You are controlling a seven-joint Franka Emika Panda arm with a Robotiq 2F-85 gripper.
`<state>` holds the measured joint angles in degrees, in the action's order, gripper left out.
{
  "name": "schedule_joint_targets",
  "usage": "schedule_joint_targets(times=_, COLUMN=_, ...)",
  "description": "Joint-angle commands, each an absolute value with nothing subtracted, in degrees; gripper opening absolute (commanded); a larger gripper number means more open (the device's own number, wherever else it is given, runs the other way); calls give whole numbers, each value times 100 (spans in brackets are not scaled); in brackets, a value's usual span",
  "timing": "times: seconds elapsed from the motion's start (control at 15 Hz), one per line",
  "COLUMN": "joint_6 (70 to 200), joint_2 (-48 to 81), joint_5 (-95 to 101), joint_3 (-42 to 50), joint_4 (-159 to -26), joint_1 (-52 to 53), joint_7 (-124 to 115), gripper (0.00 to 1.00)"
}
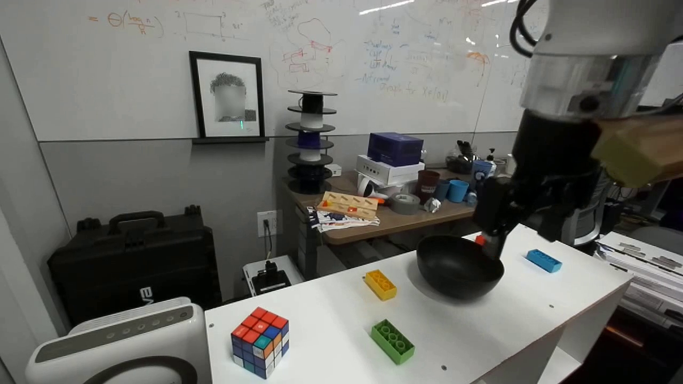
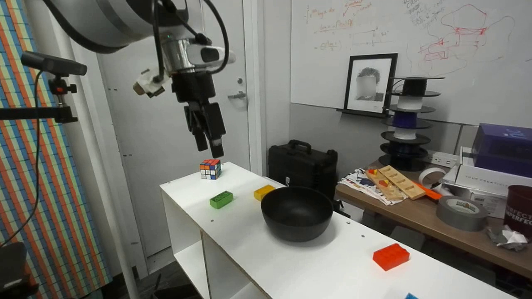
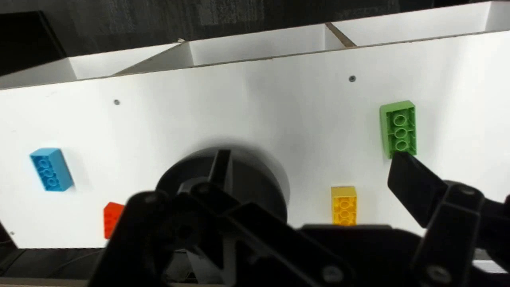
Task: Put the green, yellow, orange and blue lego bricks in the black bowl
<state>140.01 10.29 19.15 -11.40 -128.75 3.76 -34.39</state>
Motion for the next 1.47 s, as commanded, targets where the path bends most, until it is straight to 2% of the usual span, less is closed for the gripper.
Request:
schedule_joint_targets(times=0.0, joint_6=14725, joint_2=1827, joint_5=1882, joint_3=-762, joint_4=-12526, joint_1=932, joint_7=-3943, gripper=100)
schedule_joint_targets(times=0.67, joint_6=15338, joint_2=3843, joint_5=1685, joint_3=17, joint_4=-11234, joint_1=1898, joint_7=-3778, gripper=100)
schedule_joint_targets(times=1.33, joint_6=15176, joint_2=4982, joint_5=1195, joint_3=29, joint_4=-9753, joint_1=2346, joint_7=-3066, gripper=100)
schedule_joint_targets(times=1.4, joint_6=15116, joint_2=4963, joint_5=1168, joint_3=74, joint_4=-9758, joint_1=2386, joint_7=-3056, gripper=84)
